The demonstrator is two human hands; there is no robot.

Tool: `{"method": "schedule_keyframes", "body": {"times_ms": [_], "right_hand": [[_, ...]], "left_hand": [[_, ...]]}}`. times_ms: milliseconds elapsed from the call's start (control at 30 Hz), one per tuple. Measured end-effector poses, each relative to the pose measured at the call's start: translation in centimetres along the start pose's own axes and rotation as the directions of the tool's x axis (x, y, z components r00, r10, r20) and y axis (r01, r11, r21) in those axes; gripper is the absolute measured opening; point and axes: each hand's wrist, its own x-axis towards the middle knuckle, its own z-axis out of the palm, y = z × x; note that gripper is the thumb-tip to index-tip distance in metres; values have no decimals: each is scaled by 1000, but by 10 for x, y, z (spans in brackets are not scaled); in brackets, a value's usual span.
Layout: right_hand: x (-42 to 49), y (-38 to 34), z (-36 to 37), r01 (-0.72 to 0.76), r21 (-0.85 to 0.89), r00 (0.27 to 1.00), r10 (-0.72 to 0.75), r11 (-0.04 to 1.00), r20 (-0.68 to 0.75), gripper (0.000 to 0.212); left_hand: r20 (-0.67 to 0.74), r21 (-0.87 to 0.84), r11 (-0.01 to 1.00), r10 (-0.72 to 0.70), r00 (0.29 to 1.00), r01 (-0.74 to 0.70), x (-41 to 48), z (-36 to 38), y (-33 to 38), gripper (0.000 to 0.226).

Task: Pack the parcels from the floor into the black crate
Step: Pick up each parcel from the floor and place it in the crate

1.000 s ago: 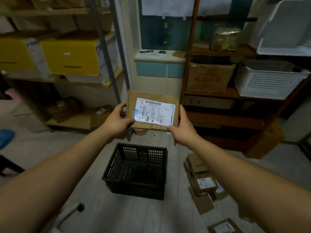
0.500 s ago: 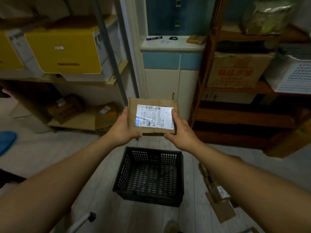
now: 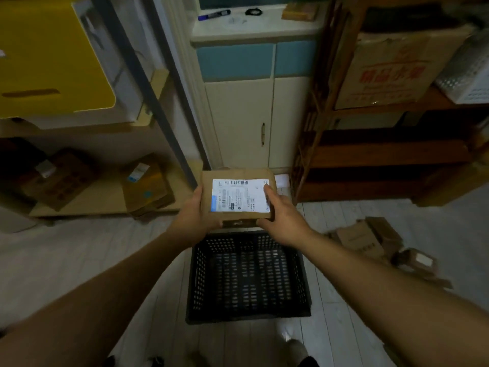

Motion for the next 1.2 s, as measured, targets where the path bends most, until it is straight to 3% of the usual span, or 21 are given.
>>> {"method": "schedule_keyframes", "body": {"times_ms": [133, 300, 467, 633, 833, 1033, 1200], "right_hand": [[35, 28, 70, -77, 8, 996, 76, 997, 39, 92], [87, 116, 183, -115, 20, 989, 113, 993, 94, 90], [113, 233, 300, -143, -82, 973, 156, 986, 172, 89], [146, 310, 386, -140, -83, 965, 155, 987, 211, 85], [179, 353, 454, -103, -113, 956, 130, 988, 264, 80], [195, 379, 493, -124, -165, 947, 166, 978, 276, 81], [205, 385, 515, -180, -188, 923, 232, 966, 306, 78]], "left_hand": [[39, 126, 992, -14, 999, 9, 37, 11, -75, 88], [110, 36, 999, 21, 994, -25, 81, 74, -212, 59], [142, 179, 973, -172, 975, 146, 104, 171, -371, 87], [95, 288, 928, -274, 957, 237, 133, 231, -473, 91], [45, 263, 922, -305, 951, 283, 156, 270, -549, 68], [20, 388, 841, -416, 909, 376, 170, 289, -589, 67], [-36, 537, 794, -317, 948, 286, 165, 297, -606, 49]]}}
